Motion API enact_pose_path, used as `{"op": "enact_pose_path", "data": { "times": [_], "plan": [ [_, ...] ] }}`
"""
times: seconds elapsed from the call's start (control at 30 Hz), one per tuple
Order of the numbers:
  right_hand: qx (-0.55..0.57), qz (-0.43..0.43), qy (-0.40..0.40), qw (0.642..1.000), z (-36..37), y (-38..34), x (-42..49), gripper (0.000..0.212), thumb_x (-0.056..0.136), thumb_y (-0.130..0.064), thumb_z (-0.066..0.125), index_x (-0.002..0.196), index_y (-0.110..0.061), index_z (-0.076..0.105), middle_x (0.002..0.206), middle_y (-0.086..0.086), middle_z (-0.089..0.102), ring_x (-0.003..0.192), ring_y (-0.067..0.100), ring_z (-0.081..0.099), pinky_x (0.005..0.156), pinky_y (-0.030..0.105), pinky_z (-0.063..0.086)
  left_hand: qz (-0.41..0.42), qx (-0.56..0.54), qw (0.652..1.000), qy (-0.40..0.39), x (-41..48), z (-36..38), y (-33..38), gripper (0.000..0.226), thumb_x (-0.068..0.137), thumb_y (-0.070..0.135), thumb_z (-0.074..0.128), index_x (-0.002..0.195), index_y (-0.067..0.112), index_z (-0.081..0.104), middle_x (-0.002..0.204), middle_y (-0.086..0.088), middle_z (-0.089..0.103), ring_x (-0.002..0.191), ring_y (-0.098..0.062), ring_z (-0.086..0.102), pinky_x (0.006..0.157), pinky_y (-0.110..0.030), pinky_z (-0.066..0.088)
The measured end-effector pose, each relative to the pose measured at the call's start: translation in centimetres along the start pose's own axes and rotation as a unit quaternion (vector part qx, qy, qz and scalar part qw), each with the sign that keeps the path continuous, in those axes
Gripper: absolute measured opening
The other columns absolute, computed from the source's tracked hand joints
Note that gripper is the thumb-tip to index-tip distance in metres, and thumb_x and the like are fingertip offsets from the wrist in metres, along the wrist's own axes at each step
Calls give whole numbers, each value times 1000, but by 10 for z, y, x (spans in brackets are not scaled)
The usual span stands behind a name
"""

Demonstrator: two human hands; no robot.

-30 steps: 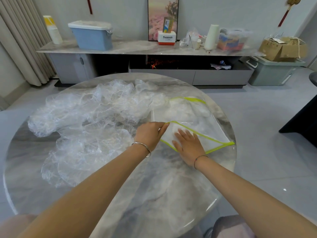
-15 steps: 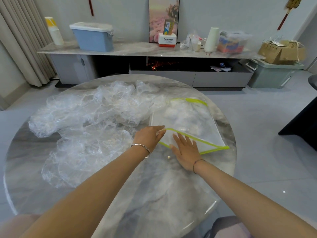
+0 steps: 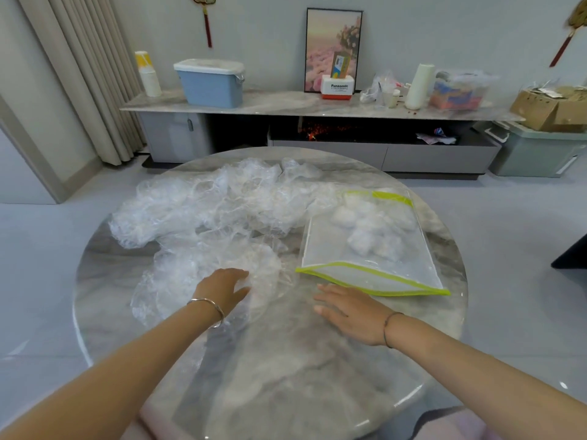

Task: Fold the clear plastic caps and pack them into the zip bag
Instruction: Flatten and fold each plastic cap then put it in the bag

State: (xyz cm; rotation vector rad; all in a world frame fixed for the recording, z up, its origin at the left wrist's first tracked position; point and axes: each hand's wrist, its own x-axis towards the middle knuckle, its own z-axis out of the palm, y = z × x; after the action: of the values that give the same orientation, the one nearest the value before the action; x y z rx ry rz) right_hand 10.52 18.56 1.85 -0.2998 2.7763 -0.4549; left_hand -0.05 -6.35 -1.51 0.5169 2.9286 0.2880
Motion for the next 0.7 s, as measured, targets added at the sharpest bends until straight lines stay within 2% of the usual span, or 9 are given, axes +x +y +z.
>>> {"op": "enact_pose_path", "data": {
  "times": [0.1, 0.2, 0.3, 0.4, 0.47, 0.53, 0.6, 0.67, 0.7],
  "plan": [
    [-3, -7, 16, 1000, -2, 2, -7, 46, 101, -40, 35, 142, -21, 39, 154, -3, 27, 141, 11, 21, 107, 14, 9, -26, -35, 998, 44, -3, -4, -1, 32, 99, 39, 39, 123, 33, 59, 126, 6, 60, 114, -14, 56, 91, -27, 46],
    [31, -16, 85, 996, 0, 5, -7, 47, 99, -41, 40, 142, -23, 38, 150, -6, 32, 138, 12, 28, 105, 14, 14, -2, -78, 991, 107, -9, -10, 1, 31, 99, 37, 40, 118, 32, 64, 118, 5, 65, 108, -16, 59, 85, -27, 47],
    [84, -38, 171, 981, 5, 3, 0, 57, 93, -41, 51, 145, -27, 30, 149, -15, 27, 139, 7, 24, 108, 11, 14, 82, -123, 976, 159, -22, -14, 11, 34, 97, 42, 41, 118, 30, 65, 116, 7, 67, 108, -15, 60, 84, -27, 47],
    [82, -74, 215, 970, 10, -3, 4, 70, 88, -28, 63, 146, -30, 24, 149, -21, 15, 138, 2, 18, 107, 7, 7, 153, -156, 961, 170, -36, -10, 20, 60, 85, 61, 23, 115, 33, 66, 110, 9, 69, 102, -13, 63, 80, -25, 48],
    [23, -116, 241, 963, 14, -4, 7, 81, 80, -26, 68, 146, -32, 22, 153, -15, 13, 138, 5, 16, 111, 15, 8, 219, -202, 944, 144, -43, -1, 25, 56, 88, 64, 25, 113, 35, 66, 109, 12, 69, 100, -8, 62, 81, -18, 44],
    [-42, -138, 241, 960, 24, -1, 12, 87, 74, -21, 69, 145, -35, 21, 156, -7, 16, 141, 11, 13, 114, 28, 7, 298, -206, 925, 119, -49, 12, 30, 46, 95, 58, 28, 113, 36, 63, 110, 13, 67, 99, -4, 60, 82, -16, 45],
    [-48, -151, 244, 957, 33, 2, 18, 76, 70, -17, 67, 138, -33, 38, 152, 0, 28, 139, 16, 20, 113, 33, 9, 351, -184, 912, 103, -53, 22, 33, 35, 98, 50, 30, 117, 40, 58, 110, 13, 67, 100, -4, 60, 80, -20, 49],
    [-40, -166, 252, 952, 40, 7, 20, 45, 70, -19, 64, 113, -31, 62, 138, 1, 50, 130, 19, 37, 110, 33, 15, 368, -189, 907, 72, -56, 24, 37, 32, 98, 49, 32, 122, 44, 52, 111, 14, 65, 102, -4, 58, 81, -21, 49],
    [-54, -170, 250, 952, 42, 10, 19, 31, 71, -21, 62, 100, -31, 67, 128, -2, 59, 124, 19, 46, 108, 33, 19, 368, -189, 909, 59, -56, 23, 38, 34, 96, 52, 33, 124, 45, 50, 114, 13, 64, 105, -3, 56, 85, -20, 46]
  ]
}}
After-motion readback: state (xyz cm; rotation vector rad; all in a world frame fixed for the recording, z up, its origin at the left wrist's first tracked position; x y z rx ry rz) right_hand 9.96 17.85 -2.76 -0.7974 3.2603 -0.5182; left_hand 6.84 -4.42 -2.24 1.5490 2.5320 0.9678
